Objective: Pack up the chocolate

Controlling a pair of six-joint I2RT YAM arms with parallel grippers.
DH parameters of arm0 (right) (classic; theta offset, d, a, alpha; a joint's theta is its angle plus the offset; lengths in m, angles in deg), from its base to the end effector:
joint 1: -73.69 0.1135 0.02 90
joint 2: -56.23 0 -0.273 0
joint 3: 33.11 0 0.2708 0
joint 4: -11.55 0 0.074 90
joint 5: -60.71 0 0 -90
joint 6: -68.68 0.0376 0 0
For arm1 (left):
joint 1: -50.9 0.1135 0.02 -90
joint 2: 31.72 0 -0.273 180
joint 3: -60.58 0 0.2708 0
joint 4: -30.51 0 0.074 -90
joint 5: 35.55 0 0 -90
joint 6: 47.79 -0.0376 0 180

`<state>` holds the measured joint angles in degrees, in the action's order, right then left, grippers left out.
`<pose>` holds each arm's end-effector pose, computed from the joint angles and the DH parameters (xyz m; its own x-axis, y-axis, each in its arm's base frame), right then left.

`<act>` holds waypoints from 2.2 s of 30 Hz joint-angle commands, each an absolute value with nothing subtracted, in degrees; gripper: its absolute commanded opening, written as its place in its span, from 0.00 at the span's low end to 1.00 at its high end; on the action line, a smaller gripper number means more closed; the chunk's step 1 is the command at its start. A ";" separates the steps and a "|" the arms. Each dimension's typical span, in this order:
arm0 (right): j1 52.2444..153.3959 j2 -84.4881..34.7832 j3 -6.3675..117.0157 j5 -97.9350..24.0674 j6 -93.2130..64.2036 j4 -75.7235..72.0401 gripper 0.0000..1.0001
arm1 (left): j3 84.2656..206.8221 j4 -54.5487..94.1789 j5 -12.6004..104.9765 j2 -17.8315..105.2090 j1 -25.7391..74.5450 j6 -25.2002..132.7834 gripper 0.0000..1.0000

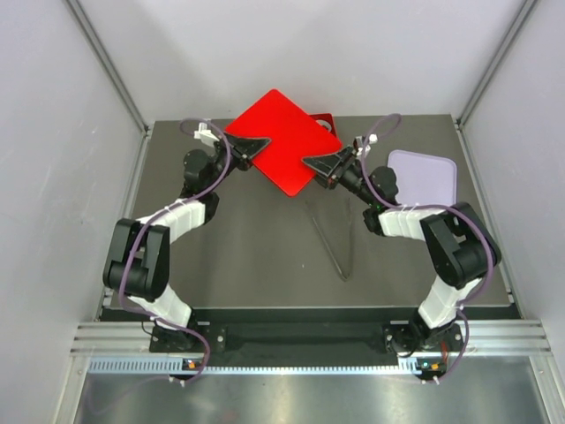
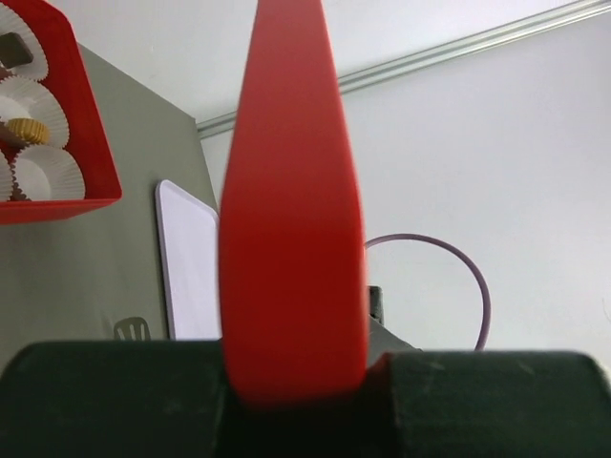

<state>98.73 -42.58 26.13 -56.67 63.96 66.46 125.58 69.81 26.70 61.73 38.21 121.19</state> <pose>0.3316 0.1740 0.2392 -0.7553 0.6239 -0.2006 -0.3029 -0.0608 0.9511 0.3668 -0.1005 0.2772 -0.5936 -0.7568 -0.2738 0.3027 0.1052 -0.9473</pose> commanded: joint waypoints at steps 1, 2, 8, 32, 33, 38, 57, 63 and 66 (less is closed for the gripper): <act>99.36 -42.56 26.18 -52.49 65.69 74.69 0.29 | 125.93 75.37 29.33 58.98 38.33 118.59 0.00; 99.01 -42.91 26.27 -52.76 65.52 75.21 0.23 | 126.37 75.02 28.27 59.33 38.33 118.33 0.00; 90.86 -47.64 33.03 -65.04 67.79 76.97 0.00 | 129.01 69.32 17.64 60.92 40.08 114.03 0.38; 79.14 -57.68 55.72 -96.27 64.02 64.76 0.00 | 156.43 34.23 -1.09 73.75 49.50 87.48 0.66; 79.32 -57.68 55.72 -96.18 63.94 64.32 0.00 | 156.43 34.84 -1.71 74.10 49.24 87.74 0.66; 80.64 -57.85 55.45 -96.44 63.50 64.23 0.00 | 156.78 35.48 -2.95 76.03 47.56 88.27 0.66; 82.57 -53.90 63.45 -85.12 27.83 10.80 0.40 | 151.44 48.80 -1.19 78.93 45.54 103.35 0.00; 82.57 -53.20 61.70 -79.22 30.18 11.75 0.59 | 146.50 67.35 3.64 81.66 45.54 117.08 0.00; 82.48 -52.58 58.62 -78.60 33.85 16.92 0.61 | 146.15 71.58 5.57 83.59 45.54 120.07 0.00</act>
<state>81.94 -56.91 59.74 -81.37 33.42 13.76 146.41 58.31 1.79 82.87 45.27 113.41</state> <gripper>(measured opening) 0.604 0.159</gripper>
